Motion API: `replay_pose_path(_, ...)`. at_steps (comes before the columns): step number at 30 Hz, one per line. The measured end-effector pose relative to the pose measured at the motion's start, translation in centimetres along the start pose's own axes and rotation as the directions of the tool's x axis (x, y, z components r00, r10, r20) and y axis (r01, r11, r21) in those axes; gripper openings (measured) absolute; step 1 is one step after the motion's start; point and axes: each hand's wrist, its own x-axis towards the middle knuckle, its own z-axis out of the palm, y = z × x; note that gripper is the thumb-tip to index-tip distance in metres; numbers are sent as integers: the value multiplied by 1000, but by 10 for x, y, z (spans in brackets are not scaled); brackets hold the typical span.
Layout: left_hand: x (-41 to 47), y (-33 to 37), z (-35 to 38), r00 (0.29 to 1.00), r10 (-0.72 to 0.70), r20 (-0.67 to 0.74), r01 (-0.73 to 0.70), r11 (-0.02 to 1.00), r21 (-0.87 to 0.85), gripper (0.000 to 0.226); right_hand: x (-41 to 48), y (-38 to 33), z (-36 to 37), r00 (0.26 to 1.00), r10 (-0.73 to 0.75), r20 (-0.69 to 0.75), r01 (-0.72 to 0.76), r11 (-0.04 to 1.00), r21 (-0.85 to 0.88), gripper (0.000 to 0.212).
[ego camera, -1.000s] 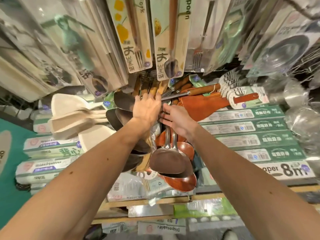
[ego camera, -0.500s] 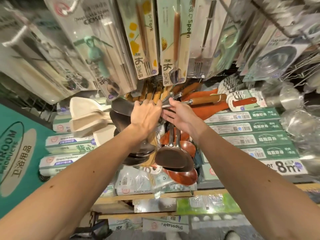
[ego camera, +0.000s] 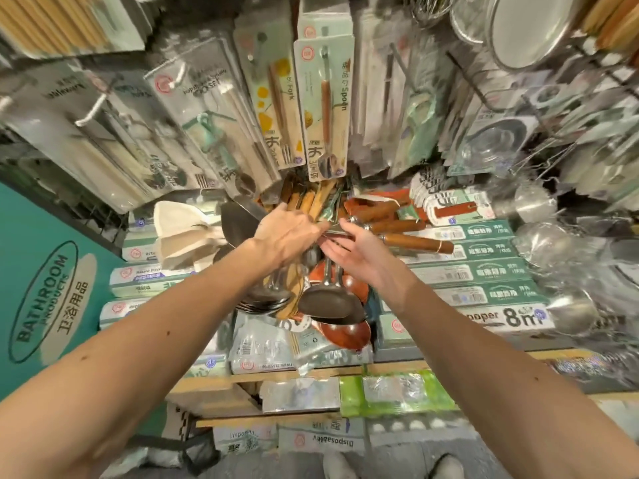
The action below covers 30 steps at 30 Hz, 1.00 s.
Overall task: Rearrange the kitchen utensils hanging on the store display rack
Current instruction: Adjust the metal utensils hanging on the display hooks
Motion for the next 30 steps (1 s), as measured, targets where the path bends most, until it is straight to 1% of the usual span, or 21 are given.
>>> replay_pose_path(2,-9,1,9,995,14,100,-10,999,-40,45,-12,4,-11,1000,23,-7,-22,997,72,31)
replay_pose_path(3,-14,3,20,997,16,79,-7,993,-120,49,-18,7,-18,1000,25,-15,-24,995,96,33)
replay_pose_path(4,-20,8,24,995,6,101,8,990,-140,54,-23,8,-24,1000,12,-19,-10,994,104,34)
replay_pose_path(6,-26,19,20,997,6,81,11,976,-217,58,-36,8,-32,999,-29,-28,32,994,101,33)
replay_pose_path(9,-34,48,-24,998,50,-41,-58,974,-219,56,-61,0,-33,993,-115,-35,119,982,144,39)
replay_pose_path(10,-36,58,-44,998,33,-56,-46,968,-248,55,-70,-4,-32,990,-137,-44,143,972,189,40)
replay_pose_path(11,-41,62,-49,998,29,-64,-46,957,-287,54,-80,-10,-31,983,-170,-71,182,957,225,37)
replay_pose_path(12,-43,70,-59,998,-5,-58,-17,928,-373,55,-89,-15,-32,972,-215,-98,232,946,227,34)
replay_pose_path(15,-54,88,-85,994,-12,-106,-48,836,-546,62,-117,-29,-37,918,-367,-149,377,925,45,37)
replay_pose_path(17,-61,106,-107,992,4,-124,-93,679,-728,63,-141,-39,-44,872,-464,-153,457,886,-83,37)
replay_pose_path(19,-69,122,-123,990,54,-128,-137,508,-850,65,-166,-50,-54,831,-541,-130,518,837,-177,32)
replay_pose_path(20,-73,130,-133,991,85,-105,-133,470,-873,66,-177,-56,-61,814,-571,-109,537,810,-234,31)
replay_pose_path(22,-80,147,-155,988,119,-96,-139,440,-887,63,-194,-66,-78,790,-610,-68,546,749,-375,32)
replay_pose_path(23,-81,154,-167,989,91,-119,-147,445,-883,54,-201,-72,-88,779,-625,-49,547,715,-435,33)
replay_pose_path(24,-80,161,-181,986,12,-168,-156,444,-882,41,-211,-77,-99,770,-637,-25,551,685,-477,34)
replay_pose_path(25,-77,168,-196,971,-108,-215,-149,428,-891,26,-220,-83,-109,761,-649,6,562,655,-505,35)
replay_pose_path(26,-72,175,-212,940,-243,-238,-135,377,-916,17,-231,-89,-121,751,-659,42,578,626,-524,36)
replay_pose_path(27,-67,182,-227,900,-364,-238,-126,306,-944,15,-244,-94,-132,742,-666,79,595,600,-535,36)
replay_pose_path(28,-61,191,-245,868,-445,-219,-134,214,-968,16,-256,-100,-144,736,-668,110,605,576,-550,37)
replay_pose_path(29,-56,202,-264,853,-485,-190,-151,119,-981,24,-269,-105,-155,733,-664,143,609,549,-573,38)
replay_pose_path(30,-49,214,-282,858,-490,-157,-168,20,-985,37,-283,-110,-166,734,-655,179,609,518,-601,39)
